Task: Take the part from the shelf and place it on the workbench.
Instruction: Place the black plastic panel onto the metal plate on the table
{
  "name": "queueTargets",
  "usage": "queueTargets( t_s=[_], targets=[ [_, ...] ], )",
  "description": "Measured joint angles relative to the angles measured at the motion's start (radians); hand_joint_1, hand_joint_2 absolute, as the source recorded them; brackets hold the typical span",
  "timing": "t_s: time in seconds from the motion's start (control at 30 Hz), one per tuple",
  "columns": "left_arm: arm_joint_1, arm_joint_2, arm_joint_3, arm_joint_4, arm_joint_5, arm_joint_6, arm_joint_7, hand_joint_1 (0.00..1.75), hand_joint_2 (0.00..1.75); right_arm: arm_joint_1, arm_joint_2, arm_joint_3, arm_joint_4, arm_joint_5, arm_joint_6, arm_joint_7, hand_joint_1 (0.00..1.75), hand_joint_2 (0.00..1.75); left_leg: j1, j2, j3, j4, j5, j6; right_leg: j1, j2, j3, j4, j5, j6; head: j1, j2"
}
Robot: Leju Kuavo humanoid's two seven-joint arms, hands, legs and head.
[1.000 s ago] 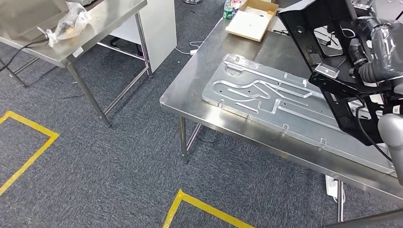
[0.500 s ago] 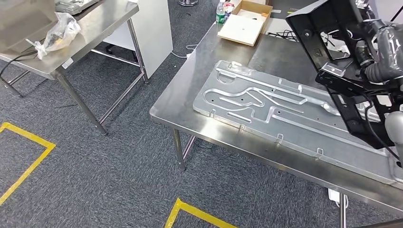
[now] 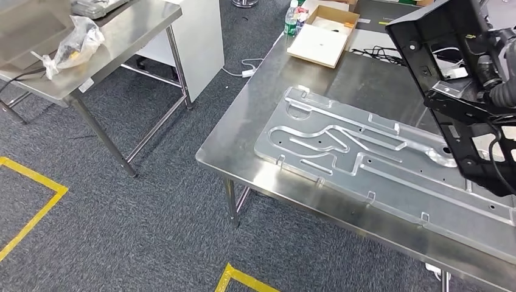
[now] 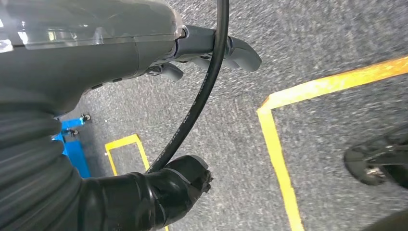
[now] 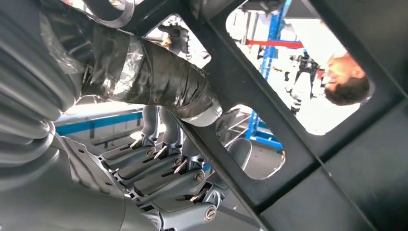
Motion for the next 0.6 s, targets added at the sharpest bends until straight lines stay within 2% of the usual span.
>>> queueTargets(
  t_s=[0.03,0.07,0.1,0.17,0.2,0.23,0.3,0.33,0.37,0.4,0.43,0.47,0.5,0.53,0.57,0.6],
  targets=[
    [0.000,0.000,0.000,-0.002,0.000,-0.001,0.001,0.00,1.75,0.002,-0.004,-0.002,0.001,-0.001,0.001,0.000,1.75,1.75,0.000,0.000,0.005,0.001,-0.008,-0.008,0.004,-0.002,0.012,-0.036,0.015,-0.005,0.000,0.000],
    [0.001,0.000,0.001,-0.004,0.000,-0.002,0.002,0.00,1.75,0.005,-0.007,-0.004,0.003,-0.002,0.002,-0.001,1.75,1.75,-0.001,-0.001,0.010,0.003,-0.015,-0.015,0.009,-0.003,0.017,-0.051,0.015,-0.013,0.001,0.000],
    [0.000,-0.001,0.001,-0.007,0.000,-0.003,0.003,0.00,1.75,0.007,-0.011,-0.006,0.004,-0.002,0.003,-0.001,1.75,1.75,-0.002,-0.001,0.015,0.005,-0.020,-0.021,0.012,-0.003,0.019,-0.054,0.007,-0.022,0.001,0.000],
    [0.000,-0.001,0.001,-0.011,0.000,-0.004,0.004,0.00,1.75,0.012,-0.018,-0.013,0.005,-0.003,0.005,-0.002,1.75,1.75,-0.002,0.001,0.013,0.025,-0.026,-0.030,0.010,-0.001,0.032,-0.056,0.008,-0.039,0.002,0.000],
    [-0.001,-0.002,0.001,-0.014,0.000,-0.004,0.004,0.00,1.75,0.012,-0.022,-0.016,0.005,-0.003,0.005,-0.002,1.75,1.75,-0.002,0.002,-0.004,0.058,-0.031,-0.033,0.009,0.000,0.040,-0.057,0.005,-0.046,0.001,0.000],
    [-0.002,-0.002,0.001,-0.015,0.000,-0.005,0.004,0.00,1.75,0.011,-0.024,-0.020,0.005,-0.003,0.005,-0.002,1.75,1.75,-0.001,0.002,-0.033,0.109,-0.042,-0.035,0.010,0.000,0.047,-0.059,0.000,-0.053,0.001,0.000],
    [-0.003,-0.002,0.000,-0.017,0.000,-0.005,0.004,0.00,1.75,0.012,-0.026,-0.024,0.005,-0.003,0.006,-0.002,1.75,1.75,-0.001,0.003,-0.118,0.242,-0.088,-0.040,0.015,0.000,0.059,-0.060,-0.011,-0.065,0.001,0.000],
    [-0.002,-0.002,0.000,-0.017,0.000,-0.006,0.004,0.00,1.75,0.014,-0.026,-0.024,0.005,-0.003,0.006,-0.002,1.75,1.75,-0.001,0.003,-0.158,0.291,-0.109,-0.040,0.019,0.001,0.065,-0.060,-0.017,-0.068,0.001,0.000],
    [-0.001,-0.003,0.000,-0.019,0.000,-0.006,0.005,0.00,1.75,0.017,-0.026,-0.024,0.006,-0.004,0.007,-0.002,1.75,1.75,-0.002,0.003,-0.185,0.311,-0.113,-0.038,0.024,0.003,0.072,-0.059,-0.024,-0.071,0.001,0.000],
    [0.001,-0.003,0.001,-0.020,0.000,-0.006,0.006,0.00,1.75,0.019,-0.026,-0.024,0.006,-0.005,0.009,-0.002,1.75,1.75,-0.004,0.003,-0.195,0.297,-0.095,-0.033,0.028,0.004,0.081,-0.059,-0.030,-0.073,0.001,0.000],
    [0.002,-0.003,0.001,-0.022,0.000,-0.007,0.006,0.00,1.75,0.020,-0.027,-0.025,0.006,-0.006,0.010,-0.003,1.75,1.75,-0.008,0.003,-0.187,0.247,-0.052,-0.023,0.033,0.005,0.091,-0.059,-0.037,-0.074,0.001,0.000],
    [0.003,-0.003,0.001,-0.025,0.000,-0.007,0.007,0.00,1.75,0.022,-0.028,-0.026,0.006,-0.006,0.012,-0.003,1.75,1.75,-0.014,0.003,-0.170,0.175,0.003,-0.010,0.036,0.005,0.100,-0.059,-0.044,-0.075,0.002,0.000],
    [0.003,-0.003,0.003,-0.028,0.000,-0.008,0.006,0.00,1.75,0.021,-0.030,-0.027,0.006,-0.007,0.014,-0.003,1.75,1.75,-0.020,0.003,-0.151,0.110,0.043,0.005,0.039,0.005,0.107,-0.060,-0.050,-0.075,0.002,0.000],
    [0.003,-0.003,0.005,-0.033,0.000,-0.010,0.004,0.00,1.75,0.021,-0.030,-0.028,0.007,-0.007,0.016,-0.003,1.75,1.75,-0.025,0.003,-0.136,0.060,0.067,0.015,0.041,0.006,0.111,-0.060,-0.055,-0.073,0.002,0.000],
    [0.004,-0.005,0.009,-0.038,0.000,-0.012,0.001,0.00,1.75,0.022,-0.031,-0.028,0.009,-0.006,0.020,-0.004,1.75,1.75,-0.028,0.003,-0.127,0.034,0.078,0.021,0.040,0.007,0.112,-0.061,-0.058,-0.070,0.002,0.000],
    [0.004,-0.007,0.012,-0.043,0.000,-0.014,-0.003,0.00,1.75,0.024,-0.032,-0.028,0.012,-0.005,0.024,-0.006,1.75,1.75,-0.028,0.002,-0.123,0.027,0.077,0.019,0.041,0.007,0.112,-0.060,-0.061,-0.066,0.003,0.000]
  ],
)
